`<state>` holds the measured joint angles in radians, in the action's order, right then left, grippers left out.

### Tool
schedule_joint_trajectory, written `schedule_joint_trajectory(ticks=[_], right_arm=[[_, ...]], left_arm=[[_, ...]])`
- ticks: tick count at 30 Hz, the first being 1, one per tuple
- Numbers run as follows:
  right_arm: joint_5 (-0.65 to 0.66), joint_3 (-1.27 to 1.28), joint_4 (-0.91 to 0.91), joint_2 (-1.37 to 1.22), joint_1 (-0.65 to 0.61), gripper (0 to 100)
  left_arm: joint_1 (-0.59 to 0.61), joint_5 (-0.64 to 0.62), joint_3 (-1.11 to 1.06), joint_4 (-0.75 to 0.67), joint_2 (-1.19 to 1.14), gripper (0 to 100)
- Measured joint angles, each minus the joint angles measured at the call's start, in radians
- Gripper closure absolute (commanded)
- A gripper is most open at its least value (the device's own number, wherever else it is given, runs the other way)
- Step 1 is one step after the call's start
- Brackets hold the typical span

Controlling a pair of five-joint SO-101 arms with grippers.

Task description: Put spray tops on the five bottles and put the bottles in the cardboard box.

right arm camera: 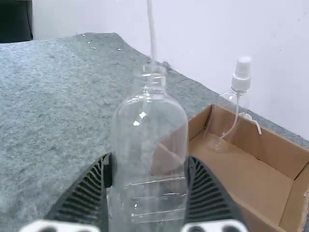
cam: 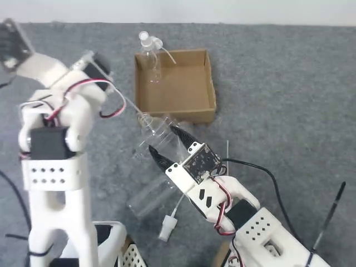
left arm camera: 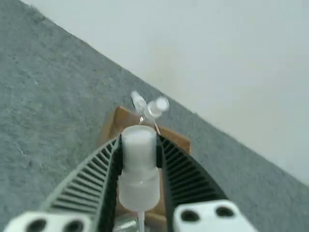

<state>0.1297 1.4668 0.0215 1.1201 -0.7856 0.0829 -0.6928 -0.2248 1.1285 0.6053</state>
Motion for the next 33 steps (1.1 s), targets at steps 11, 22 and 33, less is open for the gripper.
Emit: schedule_joint_trajectory(ticks=[11,22,33], right_arm=[[0.0,0.0,0.0,0.0,-0.002,99.2],[0.0,0.023,0.0,0.0,0.003,99.2],[0.003,0.025,0.0,0.0,-0.003,99.2]], left_arm=[[-0.193,0.006,0.0,0.226,0.0,99],[-0.255,0.008,-0.034,0.308,0.0,99],[-0.264,0.011,-0.163,0.308,0.173,99]])
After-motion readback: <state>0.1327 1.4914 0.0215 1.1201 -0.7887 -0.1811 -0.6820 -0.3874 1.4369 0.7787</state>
